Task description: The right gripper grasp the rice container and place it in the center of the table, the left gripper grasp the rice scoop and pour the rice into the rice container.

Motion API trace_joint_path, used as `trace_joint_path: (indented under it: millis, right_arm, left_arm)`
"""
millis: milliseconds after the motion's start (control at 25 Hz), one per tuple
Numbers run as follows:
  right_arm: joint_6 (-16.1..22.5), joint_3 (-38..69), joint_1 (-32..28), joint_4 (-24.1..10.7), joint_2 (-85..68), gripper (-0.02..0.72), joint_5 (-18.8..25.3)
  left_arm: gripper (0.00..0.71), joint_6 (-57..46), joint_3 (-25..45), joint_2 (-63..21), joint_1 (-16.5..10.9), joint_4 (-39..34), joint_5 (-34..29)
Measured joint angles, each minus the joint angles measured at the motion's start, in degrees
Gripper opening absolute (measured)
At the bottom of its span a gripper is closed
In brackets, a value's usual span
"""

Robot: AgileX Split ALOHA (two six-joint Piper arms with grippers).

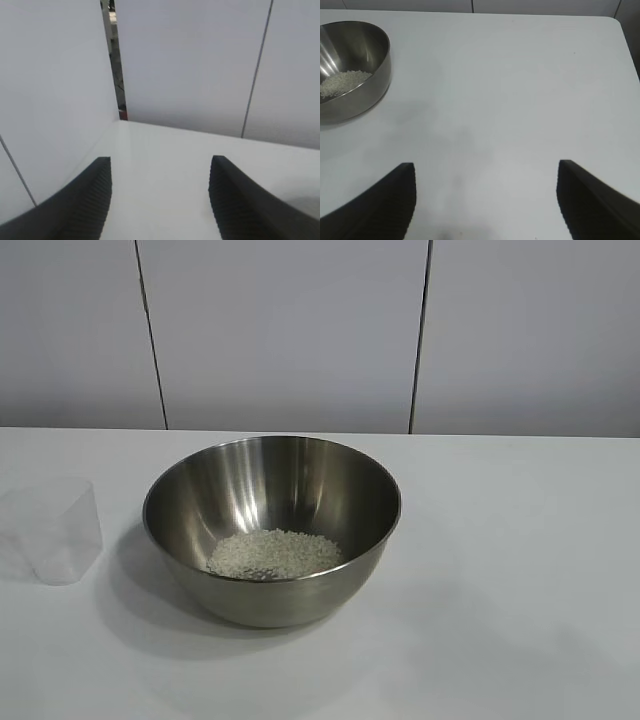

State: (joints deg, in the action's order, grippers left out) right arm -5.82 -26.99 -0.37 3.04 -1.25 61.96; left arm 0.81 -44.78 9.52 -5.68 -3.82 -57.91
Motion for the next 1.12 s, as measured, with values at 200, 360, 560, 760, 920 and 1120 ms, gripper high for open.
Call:
trace_joint_path:
  millis: [200,360,560,760,920,1120]
  right_arm:
    - [0.00,0.00,0.00,0.00,0.00,0.537,0.06]
    - [0.00,0.00,0.00,0.00,0.00,0.537,0.06]
    - [0.00,0.00,0.00,0.00,0.00,0.537,0.06]
    - [0.00,0.00,0.00,0.00,0.00,0.537,0.06]
    - [0.00,0.00,0.00,0.00,0.00,0.537,0.06]
    - [0.00,0.00,0.00,0.00,0.00,0.537,0.06]
  left_arm:
    - [0.421,3.62,3.67,-7.64,0.00,4.46,-9.61]
    - [0.421,3.77,9.53,-10.46,0.00,5.26,-11.25]
    - [0.421,3.84,14.69,-10.46,0.00,6.25,-10.44]
    - [0.421,3.84,17.03,-10.46,0.00,6.51,-7.68]
    - [0.421,3.84,17.26,-10.46,0.00,6.51,-7.14]
    - [0.421,3.84,17.26,-10.46,0.00,6.51,-7.15]
